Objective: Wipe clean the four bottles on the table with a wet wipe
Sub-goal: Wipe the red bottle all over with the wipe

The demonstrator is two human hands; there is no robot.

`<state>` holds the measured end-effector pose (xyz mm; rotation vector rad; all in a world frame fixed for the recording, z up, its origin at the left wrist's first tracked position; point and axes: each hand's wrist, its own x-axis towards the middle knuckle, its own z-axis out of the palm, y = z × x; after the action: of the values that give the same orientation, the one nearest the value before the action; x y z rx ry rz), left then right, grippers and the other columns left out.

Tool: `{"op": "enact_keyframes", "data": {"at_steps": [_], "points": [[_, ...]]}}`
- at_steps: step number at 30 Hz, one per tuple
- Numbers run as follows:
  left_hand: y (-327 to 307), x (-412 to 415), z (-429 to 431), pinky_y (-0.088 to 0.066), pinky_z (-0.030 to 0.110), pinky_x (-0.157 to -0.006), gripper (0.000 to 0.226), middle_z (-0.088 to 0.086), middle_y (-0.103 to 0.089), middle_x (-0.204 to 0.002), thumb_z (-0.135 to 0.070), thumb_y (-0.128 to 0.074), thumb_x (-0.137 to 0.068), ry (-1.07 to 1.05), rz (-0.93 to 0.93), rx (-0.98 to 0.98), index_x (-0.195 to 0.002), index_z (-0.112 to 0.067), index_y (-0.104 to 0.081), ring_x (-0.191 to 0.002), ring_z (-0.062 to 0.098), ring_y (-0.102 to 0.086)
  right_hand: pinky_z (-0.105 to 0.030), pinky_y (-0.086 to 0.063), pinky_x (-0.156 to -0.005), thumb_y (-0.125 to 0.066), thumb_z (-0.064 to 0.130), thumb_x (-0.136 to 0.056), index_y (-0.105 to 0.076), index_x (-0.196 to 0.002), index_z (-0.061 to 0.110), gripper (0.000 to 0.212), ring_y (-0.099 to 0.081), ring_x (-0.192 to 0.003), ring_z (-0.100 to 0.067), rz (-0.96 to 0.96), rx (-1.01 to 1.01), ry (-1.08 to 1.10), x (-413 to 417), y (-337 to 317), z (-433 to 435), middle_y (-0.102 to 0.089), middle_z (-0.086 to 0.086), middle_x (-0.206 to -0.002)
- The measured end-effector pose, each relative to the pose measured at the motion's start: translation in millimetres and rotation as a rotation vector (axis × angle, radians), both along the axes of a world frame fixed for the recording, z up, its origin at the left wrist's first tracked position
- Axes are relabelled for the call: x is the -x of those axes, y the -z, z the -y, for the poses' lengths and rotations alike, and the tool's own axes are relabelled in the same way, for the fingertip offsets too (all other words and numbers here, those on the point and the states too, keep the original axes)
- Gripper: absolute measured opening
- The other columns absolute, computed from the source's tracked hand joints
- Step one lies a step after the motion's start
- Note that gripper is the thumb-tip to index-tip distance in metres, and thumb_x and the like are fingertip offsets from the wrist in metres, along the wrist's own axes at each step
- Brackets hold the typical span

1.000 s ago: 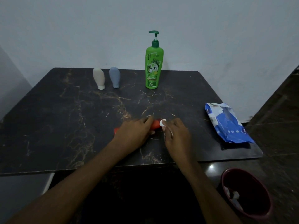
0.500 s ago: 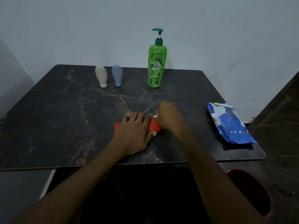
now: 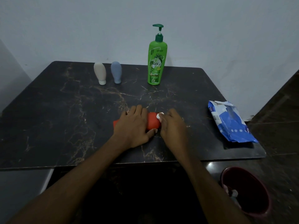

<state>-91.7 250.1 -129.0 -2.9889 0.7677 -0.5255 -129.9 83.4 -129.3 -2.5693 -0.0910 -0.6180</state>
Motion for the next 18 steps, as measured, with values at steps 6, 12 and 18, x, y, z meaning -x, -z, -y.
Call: {"op": "enact_keyframes", "data": {"at_steps": [6,12,18], "points": [[-5,3,-2,-0.046,0.037,-0.08,0.071,0.004,-0.051,-0.113,-0.081,-0.041,-0.085,0.035,0.044,0.011,-0.116,-0.018,-0.047,-0.093,0.02,-0.056,-0.029,-0.044,-0.08,-0.061,0.012,-0.089,-0.073,-0.098,0.008,0.015,-0.058,-0.099,-0.021,-0.309,0.11,-0.125,-50,-49,7,-0.06,-0.008,-0.108],[-5,6,-3,-0.047,0.038,-0.082,0.07,0.005,-0.062,-0.112,-0.078,-0.046,-0.085,0.098,0.101,0.04,-0.121,-0.017,-0.049,-0.091,0.023,-0.062,-0.027,-0.056,-0.061,-0.054,0.004,-0.093,-0.072,-0.094,0.0,0.019,-0.06,-0.063,-0.012,-0.761,-0.547,-0.291,-67,-54,47,-0.07,-0.01,-0.073],[-6,7,-6,-0.049,0.036,-0.07,0.071,0.004,-0.063,-0.1,-0.081,-0.053,-0.083,0.111,0.166,0.144,-0.113,-0.017,-0.053,-0.079,0.022,-0.061,-0.03,-0.058,-0.081,-0.045,-0.01,-0.094,-0.065,-0.113,0.0,0.029,-0.065,-0.103,-0.027,-0.815,-1.265,-0.351,-33,-21,52,-0.067,-0.018,-0.114]]}}
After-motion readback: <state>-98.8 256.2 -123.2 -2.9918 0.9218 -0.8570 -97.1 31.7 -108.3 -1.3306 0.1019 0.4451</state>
